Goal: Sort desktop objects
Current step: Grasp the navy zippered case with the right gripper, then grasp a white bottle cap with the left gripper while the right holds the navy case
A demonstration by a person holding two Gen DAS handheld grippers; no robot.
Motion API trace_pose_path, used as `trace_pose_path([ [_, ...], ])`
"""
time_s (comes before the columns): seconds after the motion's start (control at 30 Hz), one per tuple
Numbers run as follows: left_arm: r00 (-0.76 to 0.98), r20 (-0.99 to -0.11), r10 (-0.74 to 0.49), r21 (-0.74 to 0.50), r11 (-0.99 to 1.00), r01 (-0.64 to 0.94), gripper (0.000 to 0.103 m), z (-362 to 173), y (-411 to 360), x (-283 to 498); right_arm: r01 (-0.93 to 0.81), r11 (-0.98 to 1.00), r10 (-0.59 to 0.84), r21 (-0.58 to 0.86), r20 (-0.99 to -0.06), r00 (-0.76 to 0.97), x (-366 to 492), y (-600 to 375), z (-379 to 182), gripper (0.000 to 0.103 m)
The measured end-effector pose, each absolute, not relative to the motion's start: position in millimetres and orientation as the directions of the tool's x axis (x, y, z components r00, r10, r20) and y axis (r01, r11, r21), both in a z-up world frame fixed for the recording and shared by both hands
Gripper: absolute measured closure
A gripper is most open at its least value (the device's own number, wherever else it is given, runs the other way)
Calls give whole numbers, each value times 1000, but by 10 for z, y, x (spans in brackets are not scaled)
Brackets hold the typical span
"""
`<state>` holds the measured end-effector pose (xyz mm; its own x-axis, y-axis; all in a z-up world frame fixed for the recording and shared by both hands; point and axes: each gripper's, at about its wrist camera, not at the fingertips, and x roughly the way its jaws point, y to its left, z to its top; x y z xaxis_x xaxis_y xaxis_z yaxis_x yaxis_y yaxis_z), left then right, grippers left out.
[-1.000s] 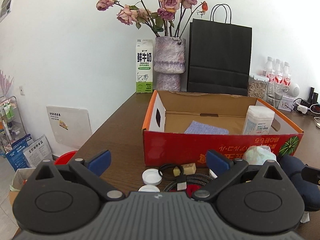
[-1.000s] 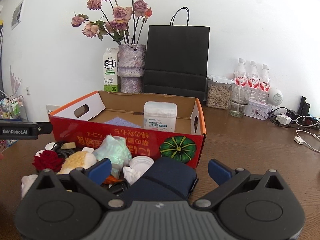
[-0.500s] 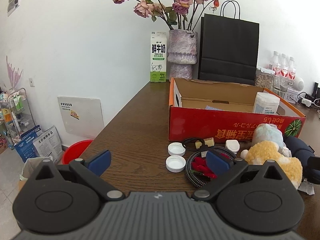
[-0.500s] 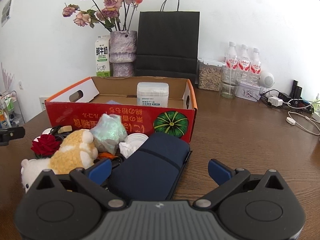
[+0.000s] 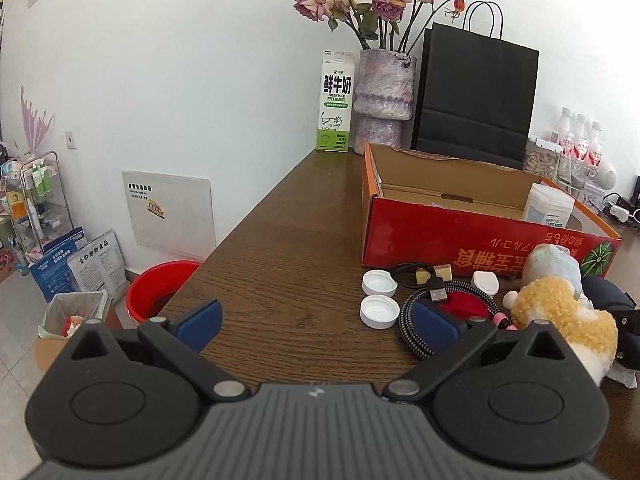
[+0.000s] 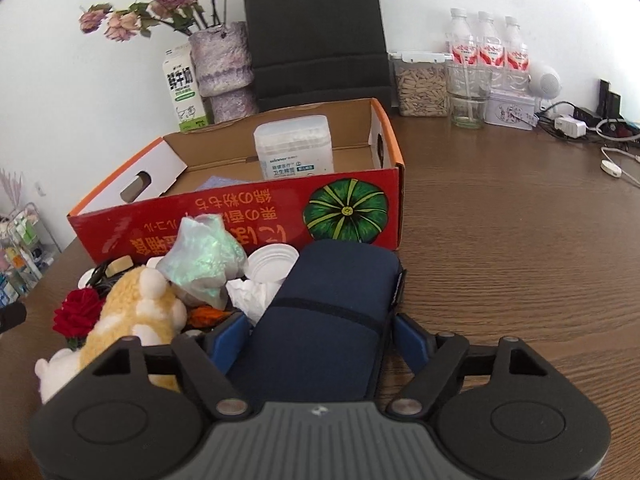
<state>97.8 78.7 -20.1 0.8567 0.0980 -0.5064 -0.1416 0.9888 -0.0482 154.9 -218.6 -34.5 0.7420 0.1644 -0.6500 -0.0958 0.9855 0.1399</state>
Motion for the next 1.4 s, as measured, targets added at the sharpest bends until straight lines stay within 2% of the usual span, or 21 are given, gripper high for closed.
trace_pose_path([
  [0.2,856,-509,93,-56,989,-140,0,-218,797,965,-124,981,190,147,-628,755,1483,-2286,-228,45],
  [0.3,852,-515,94,-55,988,-142,0,-220,790,979,-124,981,191,150,-623,758,1459,-2353,-219,48],
  [0.47,851,-517,96,-49,989,-141,0,-217,775,986,-123,976,210,179,-628,749,1477,-2536,-225,48],
  [0.57,848,-521,95,-48,989,-141,0,-227,758,995,-112,979,197,171,-643,741,1509,-2586,-252,39],
  [0.67,846,-525,98,-41,989,-140,0,-230,737,1005,-105,981,187,164,-652,734,1536,-2592,-277,37],
  [0.8,845,-526,99,-36,990,-139,0,-228,722,1014,-104,988,151,111,-676,721,1601,-2498,-328,28],
  [0.87,842,-529,104,-30,990,-141,0,-233,719,1023,-101,992,123,73,-688,715,1640,-2445,-367,29],
  [0.9,841,-531,107,-27,989,-143,0,-236,719,1031,-97,994,110,58,-689,716,1654,-2426,-384,34],
  [1.07,825,-553,115,-7,990,-142,0,-282,730,1133,-105,994,92,18,-647,757,1580,-2379,-409,42],
  [1.4,776,-612,150,85,989,-123,0,-390,649,1446,-52,998,57,25,-580,812,1506,-2502,-388,43],
])
